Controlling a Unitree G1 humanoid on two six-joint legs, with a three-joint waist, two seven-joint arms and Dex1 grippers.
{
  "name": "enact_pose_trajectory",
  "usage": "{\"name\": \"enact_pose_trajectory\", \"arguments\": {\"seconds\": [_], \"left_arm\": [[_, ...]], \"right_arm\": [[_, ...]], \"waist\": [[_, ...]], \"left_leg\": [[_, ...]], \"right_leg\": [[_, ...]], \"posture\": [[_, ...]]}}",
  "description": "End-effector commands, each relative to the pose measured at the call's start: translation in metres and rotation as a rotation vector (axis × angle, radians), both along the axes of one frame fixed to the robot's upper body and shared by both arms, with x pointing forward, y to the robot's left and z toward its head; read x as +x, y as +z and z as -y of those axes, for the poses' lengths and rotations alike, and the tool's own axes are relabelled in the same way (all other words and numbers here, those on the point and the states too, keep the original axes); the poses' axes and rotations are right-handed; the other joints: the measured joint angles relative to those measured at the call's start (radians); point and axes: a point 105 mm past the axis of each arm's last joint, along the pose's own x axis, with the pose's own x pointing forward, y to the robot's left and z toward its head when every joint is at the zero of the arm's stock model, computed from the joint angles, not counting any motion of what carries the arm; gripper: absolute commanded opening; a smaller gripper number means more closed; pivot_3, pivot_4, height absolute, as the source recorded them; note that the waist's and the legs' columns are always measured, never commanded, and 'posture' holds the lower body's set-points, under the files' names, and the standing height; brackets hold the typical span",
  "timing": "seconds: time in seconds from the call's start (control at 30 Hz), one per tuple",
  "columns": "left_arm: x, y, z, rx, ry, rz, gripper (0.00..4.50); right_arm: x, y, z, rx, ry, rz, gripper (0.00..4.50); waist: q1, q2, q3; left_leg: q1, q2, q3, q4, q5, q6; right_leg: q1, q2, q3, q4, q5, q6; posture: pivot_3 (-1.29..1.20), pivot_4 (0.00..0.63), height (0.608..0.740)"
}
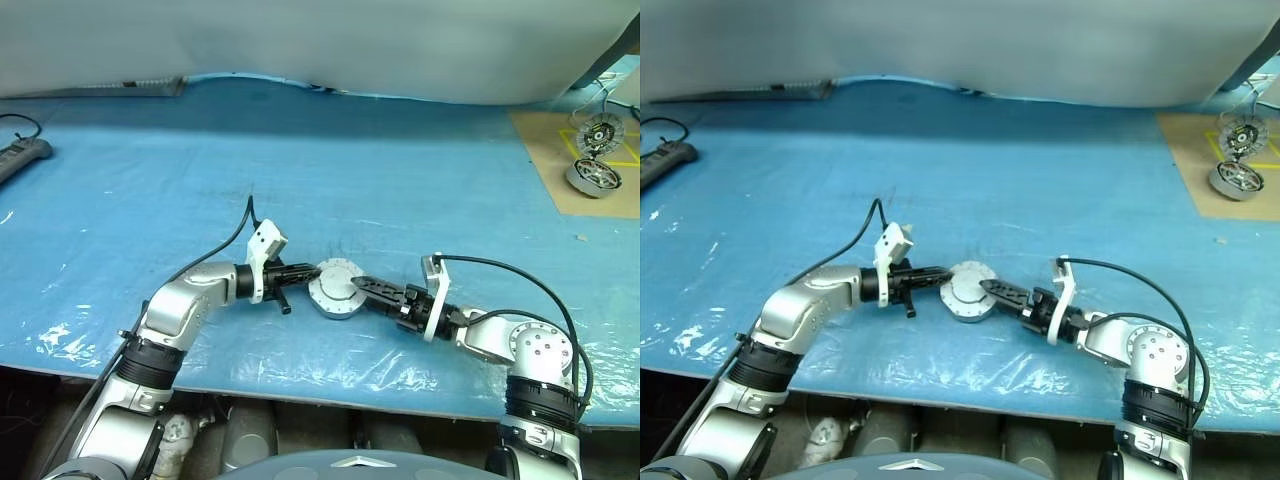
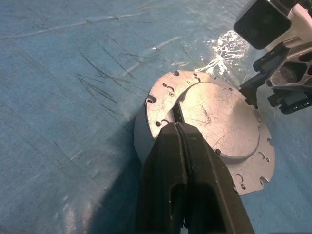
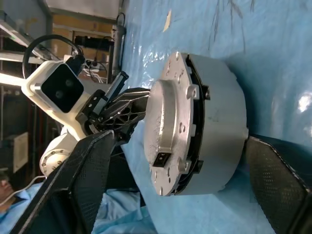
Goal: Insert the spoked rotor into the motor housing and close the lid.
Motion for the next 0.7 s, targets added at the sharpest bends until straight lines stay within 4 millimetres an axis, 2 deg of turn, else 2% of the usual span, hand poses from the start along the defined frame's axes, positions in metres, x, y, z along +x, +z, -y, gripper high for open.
{"name": "enact_pose_trajectory", "arguments": {"seconds": [0.03, 0.17, 0.27, 0.57, 0.7], "left_arm": [[-0.007, -0.009, 0.005, 0.01, -0.025, -0.032, 0.0], [-0.007, -0.009, 0.004, 0.011, -0.022, -0.035, 0.0], [-0.006, -0.009, 0.004, 0.011, -0.018, -0.036, 0.0], [-0.003, -0.006, 0.004, -0.02, -0.005, -0.053, 0.0], [0.015, 0.015, -0.005, -0.173, 0.117, -0.099, 0.89]], "right_arm": [[-0.007, 0.002, -0.006, 0.049, 0.044, -0.029, 3.3], [-0.011, 0.001, -0.012, 0.058, 0.072, -0.04, 1.87], [-0.01, 0.001, -0.011, 0.068, 0.061, -0.047, 1.07], [-0.011, -0.002, -0.009, 0.063, 0.043, -0.054, 1.06], [-0.01, 0.002, -0.007, 0.087, 0.014, -0.036, 1.06]], "waist": [[-0.001, 0.0, 0.0], [-0.001, 0.0, 0.0], [-0.001, 0.0, 0.0], [-0.001, 0.0, 0.0], [-0.001, 0.0, 0.0]], "left_leg": [[0.0, 0.0, 0.0, 0.0, 0.0, 0.0], [0.0, 0.0, 0.0, 0.0, 0.0, 0.0], [0.0, 0.0, 0.0, 0.0, 0.0, 0.0], [0.0, 0.0, 0.0, 0.0, 0.0, 0.0], [0.0, 0.0, 0.0, 0.0, 0.0, 0.0]], "right_leg": [[0.0, 0.0, 0.0, 0.0, 0.0, 0.0], [0.0, 0.0, -0.001, 0.0, 0.0, 0.0], [0.0, 0.0, -0.001, 0.0, 0.0, 0.0], [0.0, 0.0, -0.001, 0.0, 0.0, 0.0], [0.0, 0.0, -0.001, 0.0, 0.0, 0.0]], "posture": [[0.0, 0.15, 0.74], [0.0, 0.15, 0.74], [0.0, 0.15, 0.74], [0.0, 0.15, 0.74], [0.0, 0.15, 0.74]]}}
